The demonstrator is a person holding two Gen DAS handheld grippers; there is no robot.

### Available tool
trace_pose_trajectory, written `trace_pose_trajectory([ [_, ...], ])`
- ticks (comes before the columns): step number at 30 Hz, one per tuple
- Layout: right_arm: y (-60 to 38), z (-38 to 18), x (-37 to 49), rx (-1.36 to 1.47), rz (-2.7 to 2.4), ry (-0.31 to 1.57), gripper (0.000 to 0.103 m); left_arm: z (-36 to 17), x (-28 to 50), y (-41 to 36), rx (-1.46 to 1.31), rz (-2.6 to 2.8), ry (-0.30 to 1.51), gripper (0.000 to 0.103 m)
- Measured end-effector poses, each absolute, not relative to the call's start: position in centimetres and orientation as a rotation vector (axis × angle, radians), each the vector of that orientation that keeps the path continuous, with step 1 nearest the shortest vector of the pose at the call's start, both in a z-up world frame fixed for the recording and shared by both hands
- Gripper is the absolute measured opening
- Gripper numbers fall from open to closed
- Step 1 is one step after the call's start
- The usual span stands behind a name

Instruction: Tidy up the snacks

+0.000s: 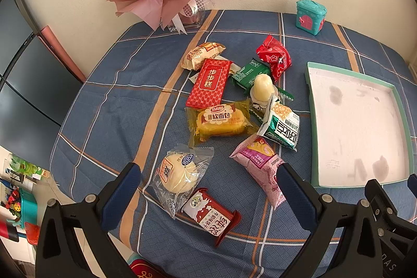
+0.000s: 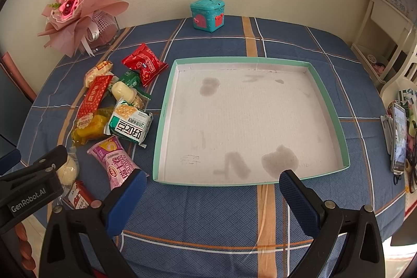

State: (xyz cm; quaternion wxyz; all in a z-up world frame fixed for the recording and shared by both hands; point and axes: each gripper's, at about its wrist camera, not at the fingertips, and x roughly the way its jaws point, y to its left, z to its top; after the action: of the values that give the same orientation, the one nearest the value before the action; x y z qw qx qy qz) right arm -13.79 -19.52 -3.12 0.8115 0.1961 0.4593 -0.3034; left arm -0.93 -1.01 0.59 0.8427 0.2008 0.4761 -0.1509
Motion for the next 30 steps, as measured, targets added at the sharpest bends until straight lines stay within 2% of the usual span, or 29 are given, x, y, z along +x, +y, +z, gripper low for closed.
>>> trace_pose_trajectory([
  [18, -19.3, -3.3, -13.6, 0.418, -0.643, 0.985, 0.103, 0.7, -1.0, -0.8, 0.43, -0.318, 0.97, 0.103],
  [26, -18.7, -3.3, -12.3, 0.435, -0.588, 0.99, 0.103, 1.6, 0.4, 1.6, 0.283, -0.295, 0.939, 0.103],
  [30, -17.9, -4.1, -10.5, 0.448, -0.518, 1.022, 0.103, 0.3, 1.1, 2.6, 0.272, -0.276, 0.964, 0.103],
])
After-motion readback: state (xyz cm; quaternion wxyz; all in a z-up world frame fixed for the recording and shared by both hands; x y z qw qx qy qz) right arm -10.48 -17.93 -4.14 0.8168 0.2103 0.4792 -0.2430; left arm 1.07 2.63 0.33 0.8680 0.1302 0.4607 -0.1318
